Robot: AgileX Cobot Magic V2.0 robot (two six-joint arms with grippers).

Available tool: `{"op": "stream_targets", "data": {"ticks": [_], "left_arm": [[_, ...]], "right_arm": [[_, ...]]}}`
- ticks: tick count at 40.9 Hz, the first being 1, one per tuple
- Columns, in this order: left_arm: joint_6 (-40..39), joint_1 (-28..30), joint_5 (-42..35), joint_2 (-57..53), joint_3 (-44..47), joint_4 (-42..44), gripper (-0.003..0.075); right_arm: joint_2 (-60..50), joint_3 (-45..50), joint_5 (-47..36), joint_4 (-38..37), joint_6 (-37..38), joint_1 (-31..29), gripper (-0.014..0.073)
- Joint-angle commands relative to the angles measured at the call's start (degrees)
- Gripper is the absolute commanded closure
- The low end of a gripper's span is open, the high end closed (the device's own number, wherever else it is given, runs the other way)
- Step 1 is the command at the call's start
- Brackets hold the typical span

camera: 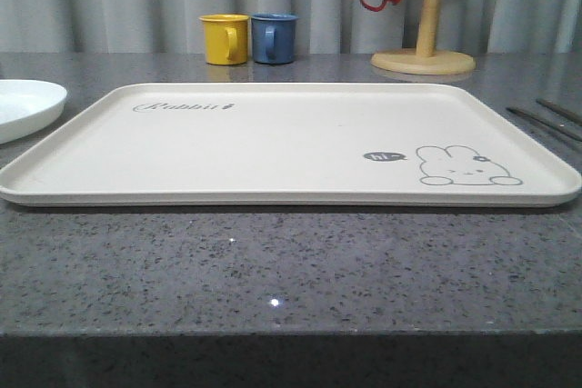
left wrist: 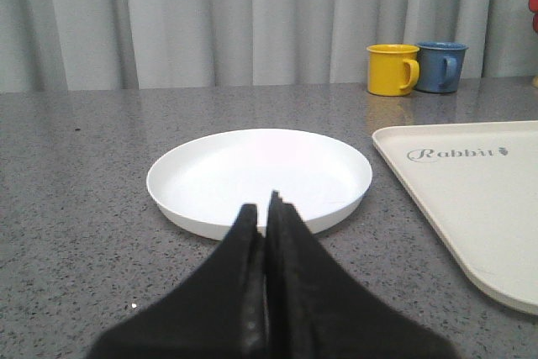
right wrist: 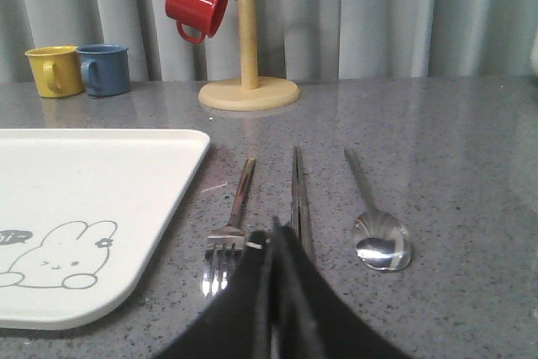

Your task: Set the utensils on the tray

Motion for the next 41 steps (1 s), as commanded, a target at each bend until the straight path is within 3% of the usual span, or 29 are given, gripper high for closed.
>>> {"op": "stream_targets", "data": {"ticks": [1,24,31,36,41], "left_arm": [[-0.19,-0.39,-4.63,-1.42,-0.22,-0.51,0.0738],[-0.19,-0.39,-4.63,-1.42,-0.22,-0.51,0.0738],[-0.19,-0.39,-10.25,-1.42,-0.66,-0.51,0.0738],[-0.19,-0.39,-9.76,-1.06,-4.91,-0.39,0.0738],[-0.19,-0.39,-4.27,0.73,-13.2,0.05,0.0738]], "right_arm": [[-1.04,0.02,-5.01,-0.66,-0.01,-0.31,0.0662],[-1.04,0.02,-5.16,-0.66,-0.01,-0.31,0.0662],[-1.04,-0.93,-8.01,-0.6,-0.01,-0.31,0.0662],[-1.04,-5.25,-4.99,-0.6,-0.01,-0.31,0.0662],[-0.5,-12.98,2.44,-0.6,-0.01,-0.31,0.0662]]}}
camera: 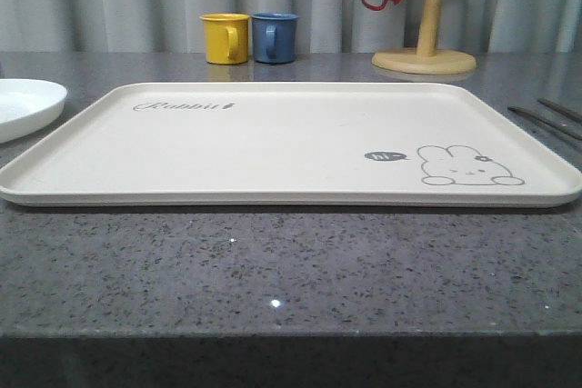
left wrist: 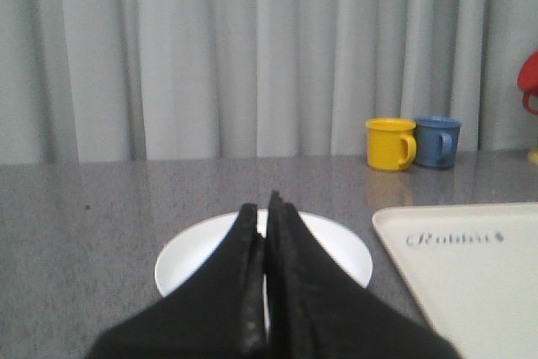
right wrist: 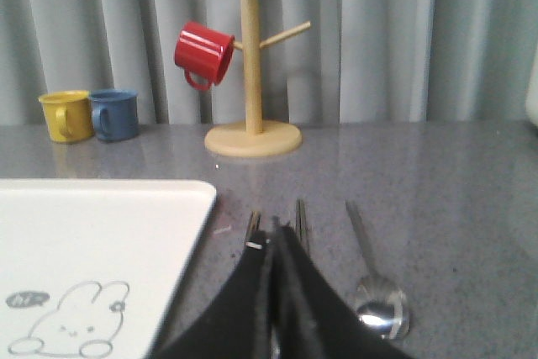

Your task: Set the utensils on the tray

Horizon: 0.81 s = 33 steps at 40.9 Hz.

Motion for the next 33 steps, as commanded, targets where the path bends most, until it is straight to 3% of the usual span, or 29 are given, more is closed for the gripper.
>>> {"op": "stream_targets", "data": {"ticks": [1,7,16,22,33], "left_arm": [[-0.19,-0.39,-0.66,1.27,-8.22,0.05,0.0738],[-0.19,-0.39,6.01,7.93,-20.29,1.15,0.0738],[-0.19,-0.39,22.54,20.29,-36.52,1.15,0.0738],[-0.19,-0.39,25.57,25.43,-38.21,1.15,0.0738],[-0.19,-0.39,25.5,32.1,-35.57,1.05,0.0738]], "right_arm": [[-0.07,-8.09,1.0,-0.6,-0.01,-0.31,0.0662],[4.88,-18.12,9.14,-0.6,-0.01,-0.31,0.0662],[16.36,-30.88,23.09,-0.06,-0.01,-0.31,0.0662],[23.26,-32.33,27.58,-0.11,-0.01,-0.31,0.0662],[31.07,-32.08,28.25,-0.06,-0.01,-0.31,0.0662]]}}
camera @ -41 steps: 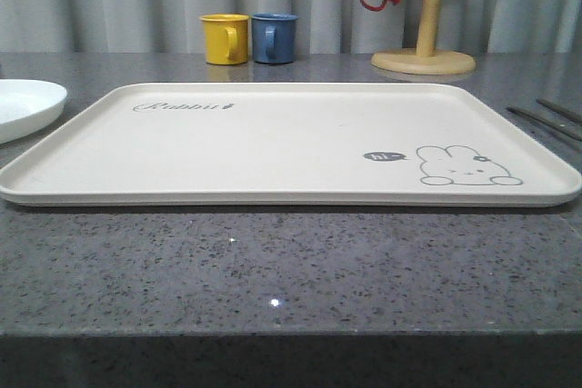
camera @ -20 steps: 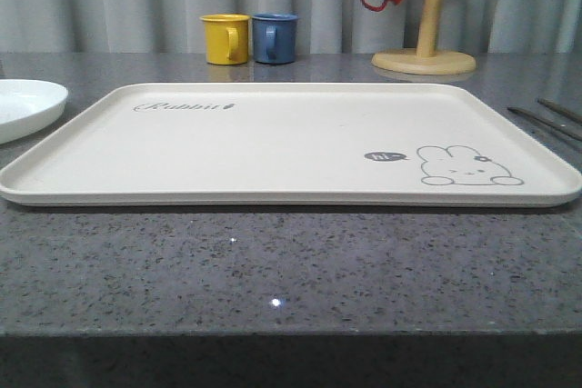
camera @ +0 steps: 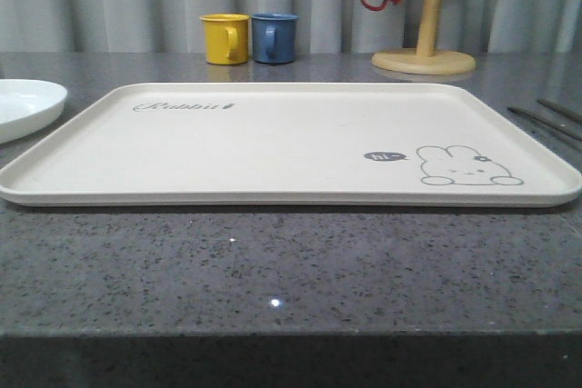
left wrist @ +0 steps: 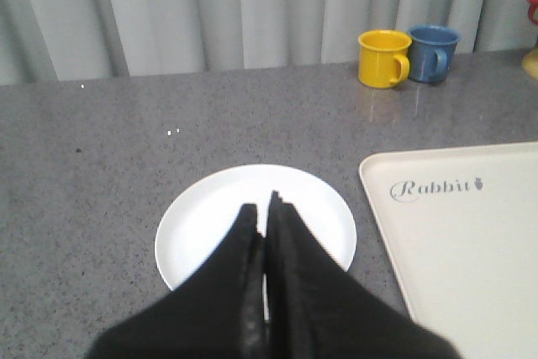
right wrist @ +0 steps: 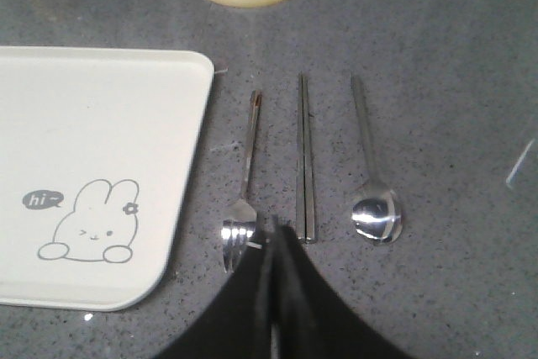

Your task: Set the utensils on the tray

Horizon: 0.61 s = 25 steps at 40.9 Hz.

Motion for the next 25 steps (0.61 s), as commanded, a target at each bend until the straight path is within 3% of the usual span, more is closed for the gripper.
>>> {"op": "stream_targets", "data": {"ticks": [1,8,13,19,22,25], "left_arm": [[-0.19,-0.39,-4.13,2.43,-0.73,-0.18,0.0738],[-0.19,-0.39,-3.09,5.38,-0.45,-0.18,0.0738],[-0.19,-0.39,-3.3,7.05,-0.45,-0.06,0.0693],[-0.19,-0.39,-3.19,8.04,-0.45,0.03,0.0421],[-0.19,-0.39,-3.09,8.59,-0.45,0.89,0.0264],[-0.19,-0.39,-0.71,10.01,-1.72,2.39,0.0187]], "right_arm": [[2.44,-1.81,-3.35,-0.06,-0.01,-0.31,0.0662],[4.35,-1.81,-2.48,-0.11,-0.07,-0.31,0.0655],[5.02,-1.81,-1.73,-0.11,-0.58,-0.31,0.0525],[5.16,-1.81,-1.38,-0.16,-0.66,-0.31,0.0201],[5.16,-1.81,-1.25,-0.16,-0.66,-0.31,0.0101],[5.16,-1.81,-1.25,-0.16,-0.66,-0.31,0.0078]]}}
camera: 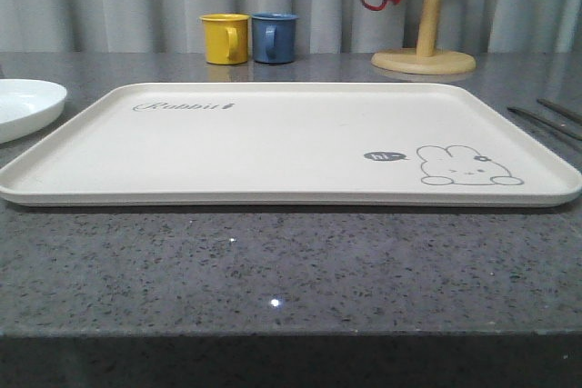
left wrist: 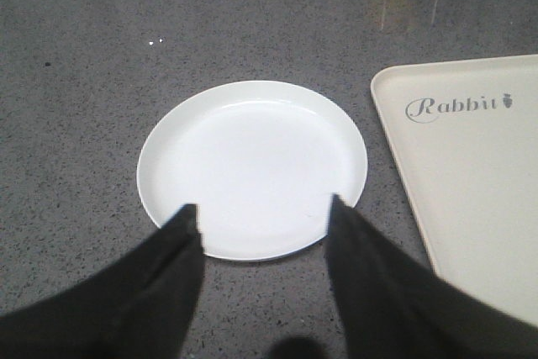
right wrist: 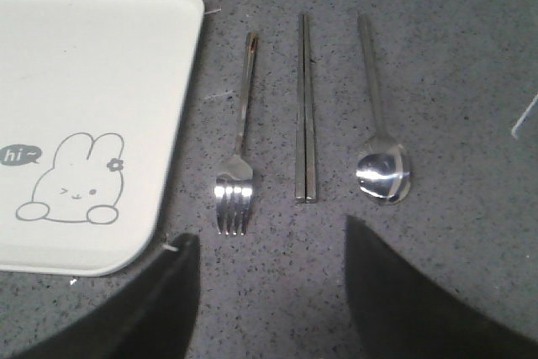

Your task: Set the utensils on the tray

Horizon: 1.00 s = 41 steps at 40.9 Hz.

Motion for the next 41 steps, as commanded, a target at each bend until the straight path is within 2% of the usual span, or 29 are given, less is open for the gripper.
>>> {"op": "stream_targets", "data": {"ticks": [1,6,11,17,20,25,29,33,41], "left_arm": [[-0.19,-0.39,-0.35,2.21,-3.6,1.61,0.0177],[-0.19,-0.39,8.56,7.97,-8.98,4.07,0.0185],[-0.19,-0.23,13.57,14.7,-13.9,6.53,0.0185],[-0.31,5.56,15.0,22.8,-18.13,5.15,0.0185],[0.9,10.36,14.87,27.09,-19.84,0.45,0.0185],[11.3,18.64,13.84,33.81,-21.52,-13.6,0.0185],[15.62,22.63,11.99,38.51,-21.64,-22.16,0.0185],[17.83,24.19,10.68,42.77,-21.64,-27.23,0.0185],[17.94,24.07,6.48,48.13,-22.04,-30.73,0.0185]], "right_arm": [[0.6,-1.81,-3.35,-0.16,-0.53,-0.31,0.0079],[0.6,-1.81,-3.35,-0.16,-0.53,-0.31,0.0085],[0.6,-1.81,-3.35,-0.16,-0.53,-0.31,0.0085],[0.6,-1.81,-3.35,-0.16,-0.53,-0.31,0.0085],[0.6,-1.81,-3.35,-0.16,-0.53,-0.31,0.0085],[0.6,-1.81,-3.35,-0.11,-0.53,-0.31,0.0085],[0.6,-1.81,-3.35,-0.11,-0.53,-0.31,0.0085],[0.6,-1.81,-3.35,-0.11,-0.53,-0.31,0.0085],[0.6,-1.81,-3.35,-0.11,-0.53,-0.31,0.0085]]}}
